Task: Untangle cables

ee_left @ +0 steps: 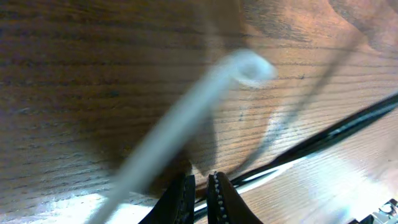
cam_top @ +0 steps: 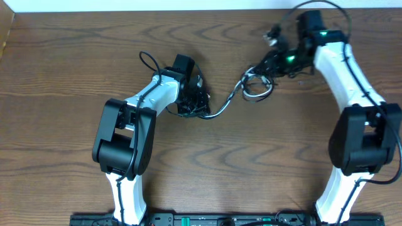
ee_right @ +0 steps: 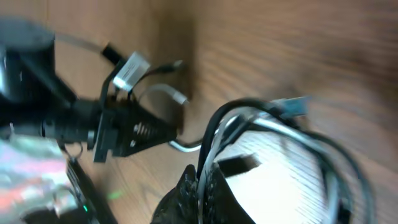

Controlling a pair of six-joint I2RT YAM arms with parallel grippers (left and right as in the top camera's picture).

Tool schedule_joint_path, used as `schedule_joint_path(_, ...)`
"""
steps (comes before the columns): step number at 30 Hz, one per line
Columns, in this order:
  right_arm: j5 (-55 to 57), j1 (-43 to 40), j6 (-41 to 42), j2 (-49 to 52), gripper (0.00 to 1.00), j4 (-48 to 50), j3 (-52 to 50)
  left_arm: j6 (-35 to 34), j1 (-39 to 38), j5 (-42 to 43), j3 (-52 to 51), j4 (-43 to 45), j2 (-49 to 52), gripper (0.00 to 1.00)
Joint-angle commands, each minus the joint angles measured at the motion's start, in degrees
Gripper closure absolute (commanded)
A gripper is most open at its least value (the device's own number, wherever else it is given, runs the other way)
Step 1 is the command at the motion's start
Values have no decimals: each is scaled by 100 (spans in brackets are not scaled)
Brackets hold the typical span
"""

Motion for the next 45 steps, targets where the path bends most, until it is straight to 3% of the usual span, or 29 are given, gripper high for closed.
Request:
schedule_joint_path(1, 450, -466, 732, -175, 99, 55, 122, -127, 20, -544, -44, -63, 181, 86)
schedule_joint_path(6, 1926, -979, 1434, -175, 99, 70, 103, -166, 17, -586, -44, -81, 181, 86)
schedule_joint_path(11, 2758, -1204, 1598, -173, 99, 195, 66, -166, 20, -586, -44, -79, 181, 86)
schedule_joint_path(18, 2094, -1075, 1252, -160, 99, 186, -24, -157, 24, -529, -37, -39, 175, 87)
schedule_joint_path(22, 1296, -741, 890, -160, 99, -4, -22, 664, 138, 153, 48, 160, -37, 86)
schedule_joint_path(24, 1196, -564, 901, -160, 99, -24, -22, 881, 170, 343, 79, 260, -256, 83)
schedule_joint_path(27, 1005, -345, 1314, -160, 99, 31, -22, 935, 160, 483, 81, 466, -708, 67)
schedule_joint_path(30, 914, -195, 1932, -160, 99, 175, -22, 682, 85, 610, 81, 693, -1016, 57)
schedule_joint_path(35, 411, -15, 2566, -160, 99, 649, -22, -437, -68, 636, 76, 920, -1016, 57)
schedule_joint_path(40, 114, 2, 2750, -160, 99, 909, -22, -619, -339, 745, 74, 1338, -1010, 55)
schedule_joint_path(45, 114, 26, 2745, -160, 99, 909, -22, -1134, -614, 730, 74, 1886, -977, 30)
